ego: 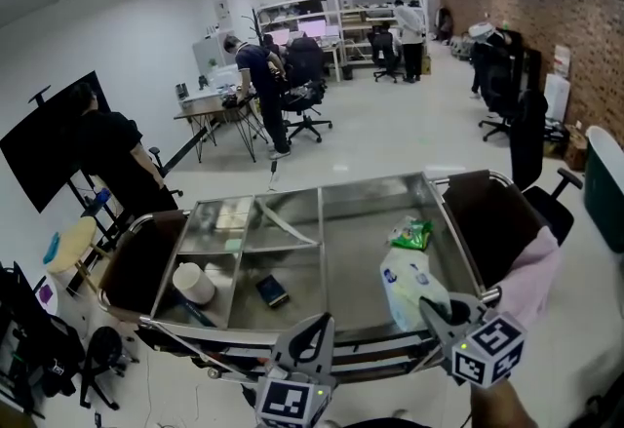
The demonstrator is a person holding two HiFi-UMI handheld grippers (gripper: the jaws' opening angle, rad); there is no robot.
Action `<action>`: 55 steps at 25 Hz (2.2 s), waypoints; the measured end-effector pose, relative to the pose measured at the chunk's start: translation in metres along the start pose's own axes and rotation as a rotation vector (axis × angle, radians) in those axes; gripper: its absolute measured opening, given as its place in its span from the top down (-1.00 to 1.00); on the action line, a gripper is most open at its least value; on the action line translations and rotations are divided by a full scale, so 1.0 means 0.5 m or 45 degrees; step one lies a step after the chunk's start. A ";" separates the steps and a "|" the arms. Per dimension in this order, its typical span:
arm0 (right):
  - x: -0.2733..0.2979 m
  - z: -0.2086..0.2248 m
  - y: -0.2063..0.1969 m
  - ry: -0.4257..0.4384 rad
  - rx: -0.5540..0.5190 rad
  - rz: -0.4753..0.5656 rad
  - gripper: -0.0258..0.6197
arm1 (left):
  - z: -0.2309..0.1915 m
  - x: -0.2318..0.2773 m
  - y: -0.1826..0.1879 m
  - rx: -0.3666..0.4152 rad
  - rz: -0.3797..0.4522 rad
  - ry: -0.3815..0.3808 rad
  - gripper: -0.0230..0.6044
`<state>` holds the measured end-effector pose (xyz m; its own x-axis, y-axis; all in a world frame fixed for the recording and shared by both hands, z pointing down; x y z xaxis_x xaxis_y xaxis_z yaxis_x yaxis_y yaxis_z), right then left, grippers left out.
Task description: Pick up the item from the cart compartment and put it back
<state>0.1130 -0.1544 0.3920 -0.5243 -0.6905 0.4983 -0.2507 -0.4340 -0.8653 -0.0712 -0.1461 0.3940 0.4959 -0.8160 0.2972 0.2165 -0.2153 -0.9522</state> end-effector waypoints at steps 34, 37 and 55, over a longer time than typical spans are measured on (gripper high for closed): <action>0.433 0.121 0.135 -0.048 -0.150 -0.464 0.86 | -0.009 -0.012 -0.007 -0.021 0.005 0.009 0.93; 0.447 0.124 0.127 -0.049 -0.145 -0.481 0.86 | -0.012 -0.013 -0.006 -0.027 0.011 0.016 0.93; 0.466 0.126 0.118 -0.023 -0.154 -0.474 0.02 | -0.022 -0.002 0.004 -0.017 0.012 0.023 0.93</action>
<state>0.0274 -0.3775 0.4606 -0.3651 -0.5090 0.7795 -0.5157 -0.5865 -0.6245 -0.0804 -0.1518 0.3909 0.4829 -0.8274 0.2869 0.2007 -0.2143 -0.9559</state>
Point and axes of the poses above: the fingertips, and each gripper's own axes: x forward along the fingers, z to its right, y out of its top, the point moved 3 cm from there along -x, backward along the fingers, and after that the axes turned 15 degrees about -z, right-handed, at the moved point
